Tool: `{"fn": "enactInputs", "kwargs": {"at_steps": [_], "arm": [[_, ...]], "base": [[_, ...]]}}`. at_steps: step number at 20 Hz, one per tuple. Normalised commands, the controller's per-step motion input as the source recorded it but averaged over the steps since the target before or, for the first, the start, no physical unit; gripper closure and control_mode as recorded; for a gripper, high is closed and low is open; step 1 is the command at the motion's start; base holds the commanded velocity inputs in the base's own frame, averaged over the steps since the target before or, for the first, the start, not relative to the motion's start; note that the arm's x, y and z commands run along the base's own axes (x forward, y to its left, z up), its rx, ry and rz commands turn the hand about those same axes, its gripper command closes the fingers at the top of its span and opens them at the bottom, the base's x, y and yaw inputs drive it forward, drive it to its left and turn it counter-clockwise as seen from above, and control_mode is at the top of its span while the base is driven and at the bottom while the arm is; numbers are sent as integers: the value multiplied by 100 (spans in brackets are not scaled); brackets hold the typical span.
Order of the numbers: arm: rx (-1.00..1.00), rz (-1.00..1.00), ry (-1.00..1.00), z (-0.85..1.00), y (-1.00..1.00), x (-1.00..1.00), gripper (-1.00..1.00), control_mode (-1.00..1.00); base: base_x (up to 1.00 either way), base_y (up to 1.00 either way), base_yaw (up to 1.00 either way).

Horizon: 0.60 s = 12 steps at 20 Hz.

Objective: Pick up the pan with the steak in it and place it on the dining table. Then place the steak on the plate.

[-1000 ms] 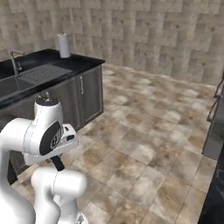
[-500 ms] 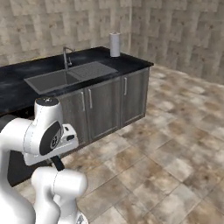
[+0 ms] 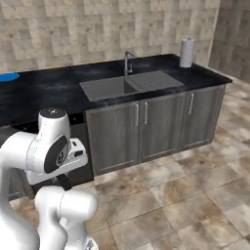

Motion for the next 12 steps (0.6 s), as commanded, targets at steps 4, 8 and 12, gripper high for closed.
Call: {"fn": "enactInputs", "kwargs": {"at_steps": [4,8,12], "arm": [[0,0,0,0,0,0,100,100],[0,0,0,0,0,0,100,100],[0,0,0,0,0,0,100,100]], "base": [[-1,0,50],[-18,0,44],[-26,-1,28]]}}
